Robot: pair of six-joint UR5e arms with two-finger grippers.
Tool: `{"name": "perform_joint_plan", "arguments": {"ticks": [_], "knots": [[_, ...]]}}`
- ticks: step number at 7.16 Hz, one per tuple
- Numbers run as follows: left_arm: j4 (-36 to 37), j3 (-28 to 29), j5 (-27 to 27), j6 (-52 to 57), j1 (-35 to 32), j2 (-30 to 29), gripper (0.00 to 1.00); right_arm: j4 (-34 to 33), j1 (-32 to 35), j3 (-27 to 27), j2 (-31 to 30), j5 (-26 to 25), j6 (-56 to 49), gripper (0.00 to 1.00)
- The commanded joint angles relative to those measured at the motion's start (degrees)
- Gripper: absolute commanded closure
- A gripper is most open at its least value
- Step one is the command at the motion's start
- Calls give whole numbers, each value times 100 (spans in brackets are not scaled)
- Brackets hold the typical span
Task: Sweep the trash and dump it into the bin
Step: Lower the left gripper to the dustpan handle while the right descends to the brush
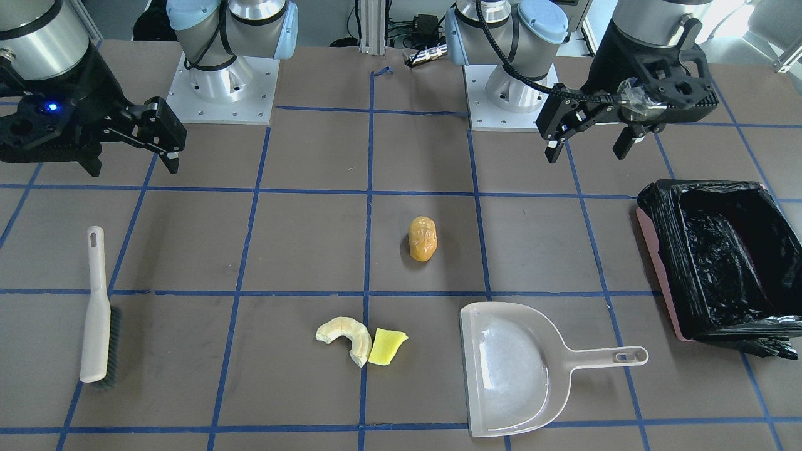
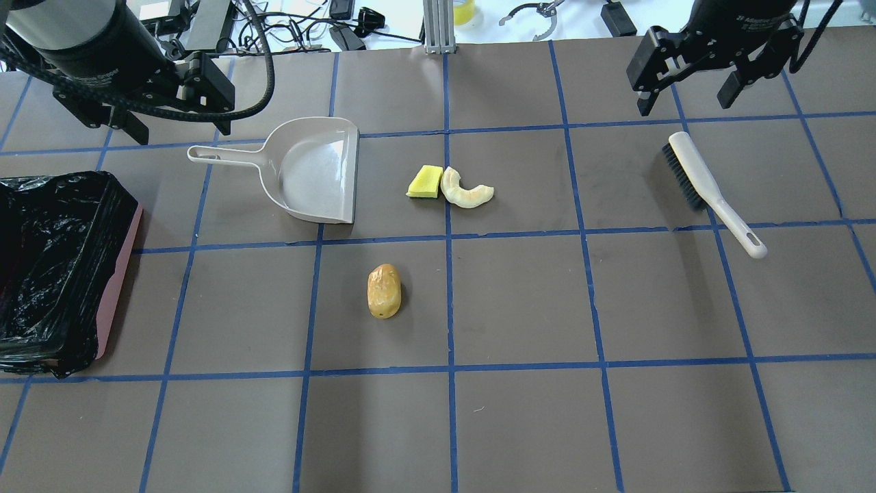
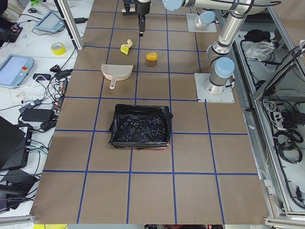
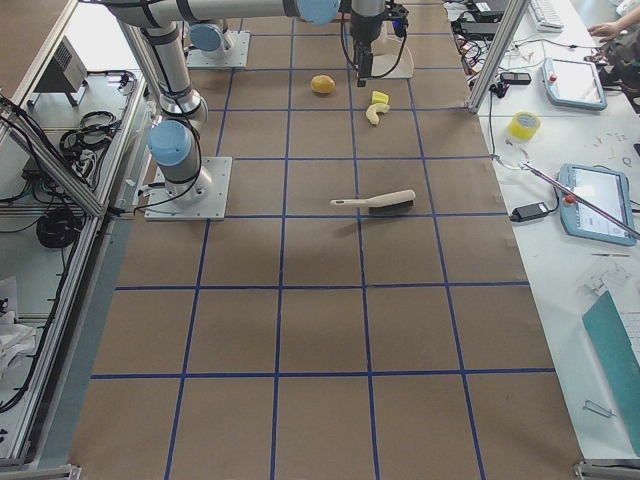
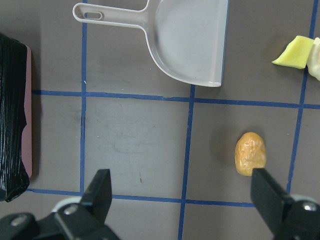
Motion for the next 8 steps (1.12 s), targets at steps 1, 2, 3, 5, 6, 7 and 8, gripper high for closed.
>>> {"name": "perform_joint_plan", "arguments": {"ticks": [1, 2, 3, 5, 6, 7, 8], "knots": [[-19, -132, 8, 11, -12, 48, 0, -65, -629, 331, -7, -14, -831, 0], [146, -350, -9, 586, 49, 22, 0, -396, -1024, 655, -8, 12, -1393, 0], [731, -570, 43, 2436, 67, -22, 0, -887, -1306, 1032, 45, 48, -1782, 1], [1289, -958, -44, 4492, 503, -432, 0, -2676, -1895, 2260, 98, 65, -2748, 1], [1334, -1002, 42, 5903, 559, -931, 0, -3389, -2203, 2771, 167, 309, -3362, 2], [1656, -994, 313, 6831, 699, -1267, 0, -3536, -2441, 3116, 177, 599, -3516, 3], [1903, -968, 359, 8224, 831, -1592, 0, -4059, -2443, 3406, 186, 602, -3517, 4]]}}
